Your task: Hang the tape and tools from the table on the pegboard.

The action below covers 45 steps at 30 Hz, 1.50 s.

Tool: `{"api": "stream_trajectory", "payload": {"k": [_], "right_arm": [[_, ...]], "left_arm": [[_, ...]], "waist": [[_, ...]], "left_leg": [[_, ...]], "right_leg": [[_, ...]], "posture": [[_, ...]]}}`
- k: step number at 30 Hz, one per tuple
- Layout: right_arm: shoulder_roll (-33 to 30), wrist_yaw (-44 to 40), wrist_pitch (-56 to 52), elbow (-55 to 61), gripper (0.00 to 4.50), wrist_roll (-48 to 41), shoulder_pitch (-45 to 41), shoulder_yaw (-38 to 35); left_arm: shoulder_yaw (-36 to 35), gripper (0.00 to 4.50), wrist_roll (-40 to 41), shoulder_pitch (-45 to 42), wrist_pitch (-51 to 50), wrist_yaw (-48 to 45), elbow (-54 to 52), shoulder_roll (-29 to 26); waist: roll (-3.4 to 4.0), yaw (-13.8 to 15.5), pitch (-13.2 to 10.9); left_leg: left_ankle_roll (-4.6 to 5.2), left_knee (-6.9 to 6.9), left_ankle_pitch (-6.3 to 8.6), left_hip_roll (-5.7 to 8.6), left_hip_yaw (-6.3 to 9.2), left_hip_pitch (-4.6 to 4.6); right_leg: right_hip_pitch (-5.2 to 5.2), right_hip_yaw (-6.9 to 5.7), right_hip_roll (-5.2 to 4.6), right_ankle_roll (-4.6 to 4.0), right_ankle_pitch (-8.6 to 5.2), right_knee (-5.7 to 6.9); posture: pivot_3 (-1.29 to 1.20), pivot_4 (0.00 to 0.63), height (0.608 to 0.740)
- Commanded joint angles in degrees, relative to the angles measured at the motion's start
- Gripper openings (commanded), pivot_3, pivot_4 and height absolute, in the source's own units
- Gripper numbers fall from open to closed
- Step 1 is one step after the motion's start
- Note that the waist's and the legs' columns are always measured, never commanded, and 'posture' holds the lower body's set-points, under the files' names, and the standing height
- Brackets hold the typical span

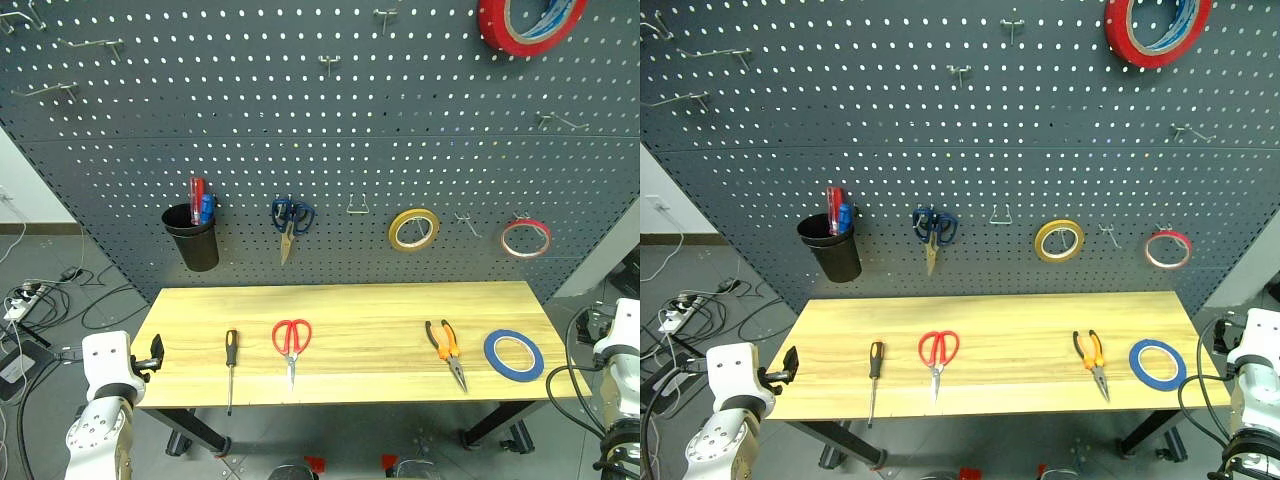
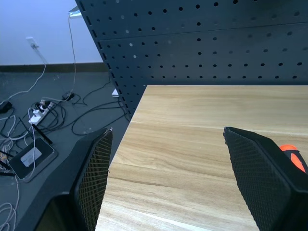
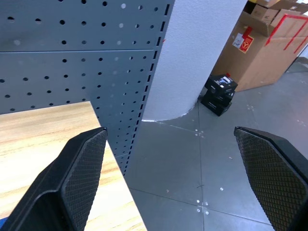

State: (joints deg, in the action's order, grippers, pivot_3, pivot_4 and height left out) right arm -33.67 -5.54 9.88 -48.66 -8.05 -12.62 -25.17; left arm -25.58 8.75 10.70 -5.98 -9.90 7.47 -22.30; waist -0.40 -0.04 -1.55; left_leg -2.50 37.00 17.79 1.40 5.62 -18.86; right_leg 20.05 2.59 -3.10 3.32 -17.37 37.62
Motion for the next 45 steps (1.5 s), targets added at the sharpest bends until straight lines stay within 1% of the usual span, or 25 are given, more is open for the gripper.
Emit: {"api": "stream_trajectory", "payload": {"k": [1,5,9,13,15,17,19,20,21,22,24,25,26,28,31,32,34,39,43,45], "right_arm": [[-0.43,-0.47,1.46,1.44,4.50,-0.48,-1.71,0.10],[-0.29,-1.16,1.68,1.70,4.50,-0.17,-1.69,0.78],[0.81,-4.46,-0.08,3.52,4.50,-1.19,-0.71,2.02],[3.01,-11.25,-5.22,11.84,4.50,-2.46,3.26,5.09],[4.05,-12.67,-9.38,18.06,4.50,-2.70,6.08,6.70],[4.99,-12.51,-13.75,25.02,4.50,-2.16,9.18,8.46],[6.06,-12.84,-18.50,32.33,4.50,-3.49,11.97,9.26],[6.69,-12.66,-21.56,36.37,4.50,-4.58,13.34,9.33],[7.18,-12.16,-24.45,39.79,4.50,-5.10,14.42,9.36],[7.39,-11.23,-28.04,43.33,4.50,-4.91,15.49,9.61],[7.66,-10.27,-34.43,48.53,4.50,-5.33,16.89,9.81],[7.63,-10.27,-37.49,51.17,4.50,-5.96,17.56,9.99],[7.41,-10.53,-39.90,53.34,4.50,-6.37,18.07,10.31],[6.46,-10.98,-44.71,56.99,4.50,-6.59,18.42,10.93],[5.15,-11.18,-50.18,58.51,4.50,-6.84,16.72,11.27],[4.79,-11.26,-51.34,58.64,4.50,-6.88,16.11,11.46],[3.89,-11.68,-53.24,57.70,4.50,-6.61,14.39,12.15],[1.63,-12.60,-54.04,51.87,4.50,-4.79,9.03,13.95],[-0.19,-14.73,-53.98,45.73,4.50,-3.25,5.11,16.62],[-0.71,-15.61,-53.68,42.86,4.50,-2.64,3.24,17.59]], "left_arm": [[0.13,3.87,-1.07,-0.10,1.57,-0.47,-1.47,-1.62],[-0.12,3.87,-1.00,0.18,1.49,-0.47,-1.42,-1.52],[-0.65,3.87,2.29,1.59,-0.40,-2.98,-4.26,-0.71],[0.80,3.87,3.40,3.40,-2.02,-5.72,-9.41,-1.36],[2.13,3.87,3.39,3.92,-3.79,-7.49,-11.69,-2.12],[4.38,3.87,0.71,4.74,-4.92,-8.79,-13.18,-3.94],[6.09,3.87,-0.50,4.94,-5.24,-10.21,-14.62,-5.51],[7.19,3.87,-0.39,4.60,-5.90,-11.48,-15.65,-6.43],[8.33,3.87,-0.48,4.23,-6.32,-12.81,-16.57,-7.33],[9.99,3.87,-0.63,3.79,-5.46,-15.19,-17.36,-8.60],[12.55,3.87,-0.05,2.98,-5.06,-19.34,-18.51,-10.72],[12.99,3.87,0.96,2.16,-5.67,-20.62,-19.12,-11.13],[13.21,3.87,1.66,1.12,-6.29,-21.13,-19.48,-11.20],[15.77,3.87,2.64,-1.89,-7.30,-25.56,-20.39,-12.97],[19.88,3.87,7.08,-7.03,-11.48,-33.92,-22.15,-15.52],[20.47,3.87,8.29,-8.47,-12.26,-35.35,-22.46,-15.72],[21.89,3.87,10.41,-11.87,-14.56,-37.69,-22.58,-15.81],[26.29,3.87,10.73,-19.80,-14.95,-42.24,-21.25,-15.20],[31.93,3.87,9.43,-23.94,-13.50,-47.25,-21.71,-15.06],[33.57,3.87,10.01,-25.34,-13.68,-48.58,-22.13,-14.25]], "waist": [[0.01,0.00,0.00],[0.01,0.00,-0.01],[0.01,0.00,-0.01],[-0.04,0.00,-0.04],[0.00,0.08,-0.06],[0.08,0.14,-0.27],[0.17,0.08,-0.89],[0.19,0.08,-1.26],[0.15,0.07,-1.98],[0.13,0.03,-2.85],[0.17,-0.07,-4.23],[0.24,-0.15,-4.79],[0.23,-0.26,-5.60],[0.18,-0.44,-7.21],[0.16,-1.14,-8.52],[0.10,-1.45,-8.92],[0.08,-1.99,-9.86],[-0.12,-3.40,-11.68],[-0.34,-3.60,-12.73],[-0.42,-3.62,-13.25]], "left_leg": [[0.00,0.00,0.00,0.00,0.00,0.00],[0.00,0.00,0.00,0.00,-0.01,0.00],[0.00,0.00,0.00,-0.01,-0.01,0.00],[0.00,-0.02,0.00,-0.05,0.02,-0.02],[0.00,-0.02,0.00,-0.07,0.04,-0.03],[0.00,-0.02,0.00,-0.06,0.06,-0.03],[0.00,-0.02,0.00,-0.06,0.05,-0.02],[0.00,-0.02,0.00,-0.06,0.05,-0.02],[0.00,-0.02,0.00,-0.06,0.06,-0.03],[0.00,-0.01,0.00,-0.07,0.06,-0.03],[-0.02,-0.01,-0.01,-0.11,0.09,-0.10],[-0.02,-0.01,-0.01,-0.11,0.07,-0.10],[-0.02,-0.01,-0.02,-0.11,0.07,-0.13],[-0.02,-0.02,-0.02,-0.16,0.11,-0.21],[-0.04,0.02,-0.03,-0.22,0.31,-0.70],[-0.04,0.06,-0.04,-0.23,0.29,-1.08],[-0.04,0.11,-0.06,-0.24,0.26,-1.39],[-0.02,0.18,-0.06,-0.24,0.27,-1.96],[-0.03,0.19,-0.07,-0.23,0.18,-2.08],[-0.03,0.19,-0.07,-0.24,0.14,-2.10]], "right_leg": [[0.00,0.00,0.00,0.00,0.00,0.00],[0.00,0.01,0.00,0.00,0.00,0.00],[0.01,0.01,0.00,0.00,0.00,0.00],[0.03,-0.01,0.01,-0.03,-0.01,0.00],[0.03,-0.03,0.01,-0.03,-0.02,0.01],[0.02,-0.03,0.00,-0.04,-0.02,0.01],[0.02,-0.04,-0.01,-0.04,-0.03,0.03],[0.02,-0.04,0.00,-0.04,-0.04,0.03],[0.01,-0.05,0.00,-0.05,-0.04,0.03],[0.03,-0.07,0.00,-0.06,-0.05,0.05],[0.09,-0.09,0.00,-0.09,-0.06,0.06],[0.10,-0.08,-0.01,-0.09,-0.06,0.06],[0.14,-0.07,-0.01,-0.08,-0.05,0.06],[0.21,-0.12,-0.03,-0.10,-0.06,0.06],[0.62,-0.22,-0.07,-0.12,-0.05,0.18],[1.05,-0.26,-0.09,-0.11,-0.04,0.29],[1.36,-0.23,-0.16,-0.10,-0.03,0.40],[1.90,-0.26,-0.13,-0.09,-0.03,0.38],[2.06,-0.22,-0.11,-0.09,-0.03,0.41],[2.07,-0.20,-0.12,-0.09,-0.03,0.40]], "posture": [[0.07,0.000,0.740],[0.07,0.000,0.740],[0.08,0.000,0.740],[0.06,0.000,0.740],[0.05,0.004,0.740],[0.03,0.035,0.740],[0.03,0.058,0.740],[0.02,0.083,0.740],[0.01,0.095,0.740],[0.01,0.121,0.740],[0.00,0.145,0.740],[-0.01,0.174,0.740],[-0.02,0.186,0.740],[-0.03,0.213,0.740],[-0.05,0.242,0.740],[-0.05,0.246,0.740],[-0.05,0.262,0.740],[-0.05,0.287,0.740],[-0.05,0.299,0.740],[-0.05,0.301,0.740]]}}
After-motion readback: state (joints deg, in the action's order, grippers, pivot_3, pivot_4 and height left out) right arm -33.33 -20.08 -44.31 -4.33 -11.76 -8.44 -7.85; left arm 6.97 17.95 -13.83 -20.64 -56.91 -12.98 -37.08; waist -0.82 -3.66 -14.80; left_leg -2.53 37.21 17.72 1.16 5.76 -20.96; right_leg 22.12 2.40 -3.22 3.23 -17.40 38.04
